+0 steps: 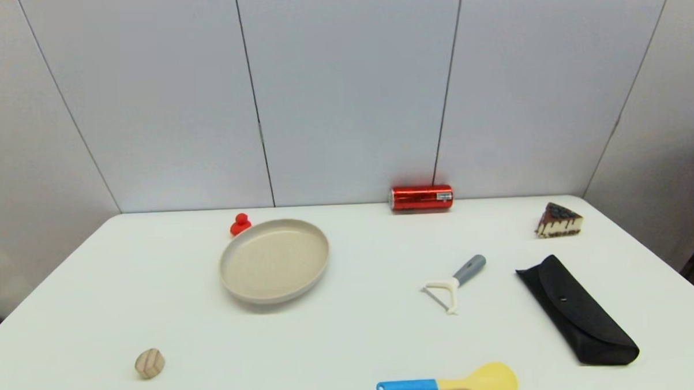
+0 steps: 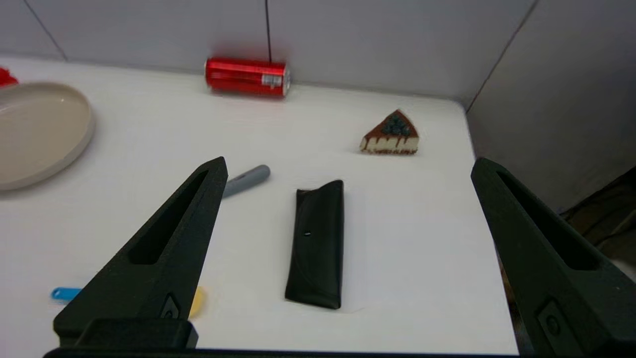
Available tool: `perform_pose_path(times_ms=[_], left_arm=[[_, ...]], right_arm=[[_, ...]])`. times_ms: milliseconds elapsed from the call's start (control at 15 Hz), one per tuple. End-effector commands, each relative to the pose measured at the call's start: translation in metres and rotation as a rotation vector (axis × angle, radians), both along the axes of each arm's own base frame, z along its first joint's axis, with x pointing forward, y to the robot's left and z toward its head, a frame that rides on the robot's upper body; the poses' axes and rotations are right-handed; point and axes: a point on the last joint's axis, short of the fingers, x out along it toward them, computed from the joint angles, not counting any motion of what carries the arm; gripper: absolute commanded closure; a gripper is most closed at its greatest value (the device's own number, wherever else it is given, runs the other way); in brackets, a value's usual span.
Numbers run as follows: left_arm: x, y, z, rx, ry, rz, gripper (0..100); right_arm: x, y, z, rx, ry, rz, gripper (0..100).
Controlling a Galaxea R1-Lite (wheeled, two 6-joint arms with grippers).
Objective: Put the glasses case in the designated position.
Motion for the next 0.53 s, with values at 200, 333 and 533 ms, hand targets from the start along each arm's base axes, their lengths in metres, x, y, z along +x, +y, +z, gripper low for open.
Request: perform_pose_path(times_ms=[200,333,533], left_arm=[[0.000,0.000,0.000,-0.001,0.000,0.000,0],[0.000,0.000,0.000,-0.001,0.003,0.000,0],[0.000,0.000,0.000,-0.001,0.000,0.000,0]], right_arm=[[0.140,0.020,-0.022,-0.047,0.653,0.059,0],[0.160,0.018,-0.043,-0.050,0.776,0.043,0],[0.180,0.011,-0.066,-0.049,0.906,0.004,0]])
